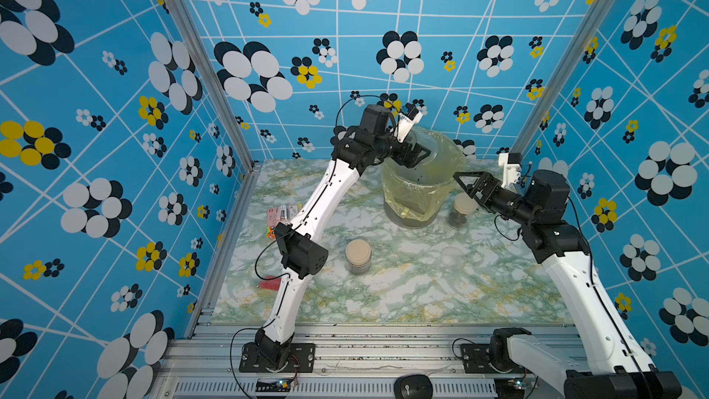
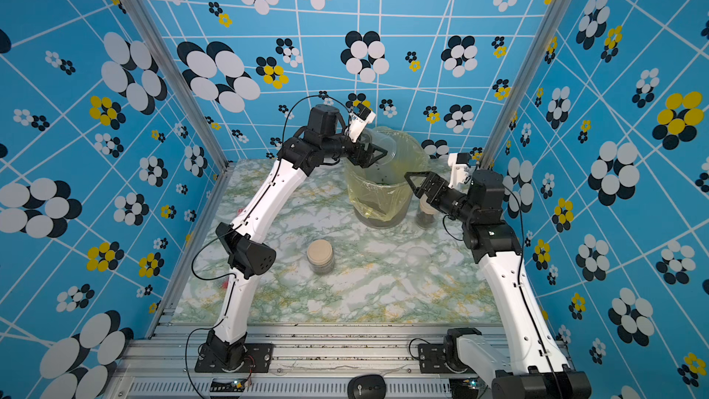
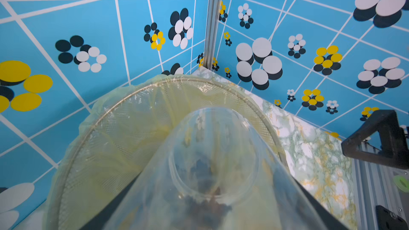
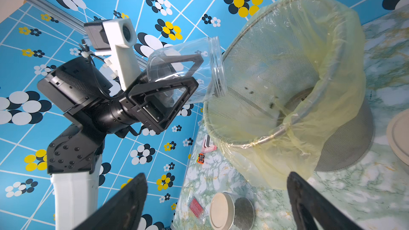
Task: Empty moldy tea leaves from jars
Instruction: Pour the moldy tea leaves from the jar into the trash bin.
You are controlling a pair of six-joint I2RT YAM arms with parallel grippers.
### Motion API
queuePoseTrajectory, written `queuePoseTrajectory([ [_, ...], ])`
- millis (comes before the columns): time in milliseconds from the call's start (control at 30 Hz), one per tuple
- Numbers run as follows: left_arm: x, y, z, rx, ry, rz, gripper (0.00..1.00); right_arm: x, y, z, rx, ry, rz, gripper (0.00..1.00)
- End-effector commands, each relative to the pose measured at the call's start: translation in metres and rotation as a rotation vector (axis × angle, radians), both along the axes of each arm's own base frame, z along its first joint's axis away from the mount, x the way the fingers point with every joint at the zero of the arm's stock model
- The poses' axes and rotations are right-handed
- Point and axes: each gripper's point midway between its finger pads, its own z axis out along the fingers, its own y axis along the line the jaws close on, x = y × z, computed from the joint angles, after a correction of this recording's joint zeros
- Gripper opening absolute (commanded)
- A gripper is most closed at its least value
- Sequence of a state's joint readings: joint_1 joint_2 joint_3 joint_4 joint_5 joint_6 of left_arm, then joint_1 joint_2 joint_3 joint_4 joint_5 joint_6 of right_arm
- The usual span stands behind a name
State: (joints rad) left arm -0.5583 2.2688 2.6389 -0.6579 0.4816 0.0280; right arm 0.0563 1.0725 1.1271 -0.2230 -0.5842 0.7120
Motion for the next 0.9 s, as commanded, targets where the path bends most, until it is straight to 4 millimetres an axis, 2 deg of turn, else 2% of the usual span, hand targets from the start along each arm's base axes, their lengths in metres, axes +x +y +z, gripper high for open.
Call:
queuePoseTrajectory([
  [0,0.006,0.002,-0.014,0.082,-0.036,0.033,0.51,0.000,-0.002,-0.006,-0.024,0.000,-0.005,0.99],
  [33,-0.003,-0.004,-0.009,-0.003,0.033,-0.048,0.51,-0.001,-0.001,-0.004,-0.022,-0.002,-0.001,0.99],
  [67,0.000,-0.002,0.001,-0.136,0.134,-0.089,0.50,-0.001,-0.001,-0.005,-0.024,-0.001,0.002,0.99],
  [100,0.012,0.004,0.001,-0.149,0.133,-0.029,0.49,-0.001,-0.002,-0.006,-0.027,0.002,0.001,0.99],
  [167,0.011,0.004,-0.017,0.062,-0.012,0.046,0.50,0.000,-0.002,-0.006,-0.028,0.002,-0.004,0.99],
  [200,0.003,-0.002,-0.016,0.033,0.020,-0.007,0.51,-0.001,-0.001,-0.005,-0.023,0.001,0.000,0.99],
  [233,0.003,-0.002,-0.011,-0.049,0.087,-0.043,0.50,-0.002,-0.001,-0.004,-0.022,-0.002,0.004,0.99],
  [267,0.011,0.004,-0.010,-0.066,0.100,0.000,0.49,-0.002,-0.001,-0.004,-0.025,0.000,0.002,0.99],
  [333,0.012,0.005,-0.024,0.143,-0.053,0.082,0.50,-0.001,-0.002,-0.005,-0.031,0.001,-0.004,0.99],
  [367,0.002,-0.001,-0.026,0.149,-0.047,0.036,0.51,0.000,-0.002,-0.005,-0.027,0.003,-0.002,0.99],
  [433,-0.001,0.000,-0.009,-0.029,0.087,-0.029,0.49,0.000,-0.001,-0.004,-0.019,0.003,0.005,0.99],
  [467,0.006,0.005,-0.011,0.031,0.032,0.037,0.48,0.000,-0.001,-0.004,-0.021,0.002,0.000,0.99],
  [500,0.009,0.007,-0.023,0.206,-0.099,0.111,0.49,0.001,-0.001,-0.005,-0.021,0.005,0.000,0.99],
  [533,0.010,0.008,-0.029,0.298,-0.161,0.148,0.51,0.001,-0.001,-0.004,-0.018,0.005,0.000,0.99],
  [567,0.002,0.005,-0.025,0.234,-0.100,0.094,0.51,0.001,0.000,-0.003,-0.013,0.002,0.004,0.99],
  [600,-0.003,0.004,-0.014,0.047,0.050,0.015,0.50,0.001,0.000,-0.003,-0.012,0.002,0.007,0.99],
  [633,0.004,0.009,-0.003,-0.034,0.089,0.021,0.48,0.001,0.000,-0.002,-0.014,0.000,0.005,0.99],
  [667,0.012,0.016,-0.009,0.087,-0.019,0.109,0.47,0.001,-0.001,-0.003,-0.015,0.002,-0.001,0.99],
  [700,0.013,0.015,-0.022,0.295,-0.180,0.178,0.49,0.002,-0.001,-0.003,-0.014,0.003,-0.002,0.99],
  [733,0.010,0.011,-0.025,0.355,-0.226,0.177,0.50,0.001,-0.001,-0.002,-0.008,0.002,0.001,0.99],
  [767,0.000,0.004,-0.021,0.253,-0.141,0.098,0.51,0.001,0.000,-0.002,-0.005,0.002,0.007,0.99],
  [800,-0.001,0.003,-0.014,0.125,-0.049,0.057,0.49,0.000,0.000,-0.002,-0.007,0.003,0.007,0.99],
  [833,0.006,0.006,-0.014,0.159,-0.088,0.103,0.48,0.000,-0.001,-0.003,-0.013,0.005,0.003,0.99],
  [867,0.007,0.003,-0.025,0.337,-0.230,0.151,0.48,0.001,-0.001,-0.004,-0.016,0.006,-0.002,0.99],
])
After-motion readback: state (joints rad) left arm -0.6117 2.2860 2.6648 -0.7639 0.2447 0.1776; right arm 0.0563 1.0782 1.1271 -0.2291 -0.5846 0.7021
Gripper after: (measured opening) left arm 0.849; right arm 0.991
